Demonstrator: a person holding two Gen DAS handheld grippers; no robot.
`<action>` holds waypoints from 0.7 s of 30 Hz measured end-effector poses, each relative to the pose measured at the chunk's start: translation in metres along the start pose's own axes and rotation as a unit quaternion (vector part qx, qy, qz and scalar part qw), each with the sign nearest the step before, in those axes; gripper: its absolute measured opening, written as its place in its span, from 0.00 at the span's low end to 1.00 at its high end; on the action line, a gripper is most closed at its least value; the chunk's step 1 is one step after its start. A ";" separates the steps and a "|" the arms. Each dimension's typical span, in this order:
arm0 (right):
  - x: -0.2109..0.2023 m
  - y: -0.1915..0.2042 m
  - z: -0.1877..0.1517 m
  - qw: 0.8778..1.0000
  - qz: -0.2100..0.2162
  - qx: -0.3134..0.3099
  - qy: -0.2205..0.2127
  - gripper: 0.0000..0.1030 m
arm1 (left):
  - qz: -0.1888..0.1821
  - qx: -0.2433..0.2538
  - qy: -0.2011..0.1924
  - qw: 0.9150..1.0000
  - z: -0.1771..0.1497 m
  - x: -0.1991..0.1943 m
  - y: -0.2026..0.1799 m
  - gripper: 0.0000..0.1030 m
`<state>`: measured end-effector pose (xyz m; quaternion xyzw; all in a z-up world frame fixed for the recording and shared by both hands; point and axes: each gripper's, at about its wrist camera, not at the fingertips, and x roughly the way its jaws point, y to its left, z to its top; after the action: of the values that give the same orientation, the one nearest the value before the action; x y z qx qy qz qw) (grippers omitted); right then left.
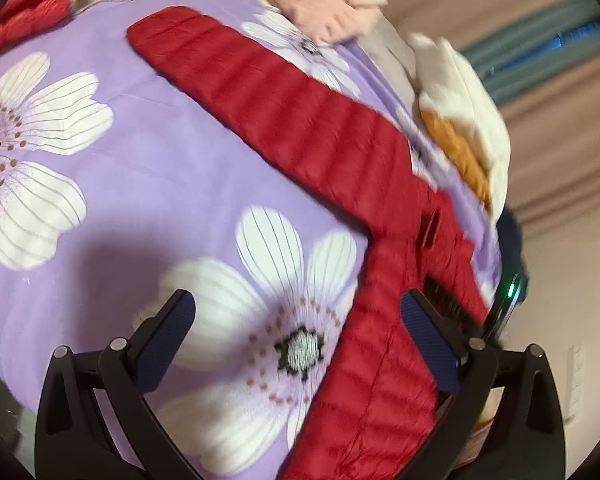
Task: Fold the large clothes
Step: 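Fold the held sleeve across the jacket body with the right tool, release, then move the left tool over the other sleeve toward its cuff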
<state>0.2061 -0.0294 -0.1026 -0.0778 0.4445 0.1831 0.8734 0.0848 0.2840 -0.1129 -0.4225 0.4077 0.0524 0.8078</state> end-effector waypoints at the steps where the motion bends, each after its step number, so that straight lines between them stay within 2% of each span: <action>1: -0.004 0.000 0.002 1.000 0.004 0.005 -0.001 0.35 | -0.007 -0.013 -0.002 1.000 0.006 0.000 0.005 1.00; 5: -0.037 -0.004 0.002 0.999 0.028 0.019 -0.032 0.35 | -0.055 -0.076 -0.016 0.995 0.041 0.006 0.032 1.00; 11: -0.088 -0.021 -0.030 0.995 0.052 0.024 -0.085 0.35 | -0.137 -0.155 -0.022 0.978 0.091 0.033 0.064 1.00; 14: -0.100 -0.037 -0.046 0.993 0.062 0.046 -0.093 0.35 | -0.150 -0.173 -0.034 0.973 0.106 0.041 0.072 1.00; 17: -0.112 -0.050 -0.060 0.992 0.053 0.064 -0.098 0.35 | -0.161 -0.194 -0.042 0.967 0.117 0.047 0.083 1.00; 21: -0.126 -0.062 -0.073 0.990 0.043 0.085 -0.106 0.35 | -0.189 -0.230 -0.064 0.953 0.130 0.055 0.095 1.00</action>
<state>0.1080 -0.1398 -0.0458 0.0363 0.3661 0.1894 0.9104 0.1606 0.4248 -0.1722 -0.6618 0.2452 0.0179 0.7082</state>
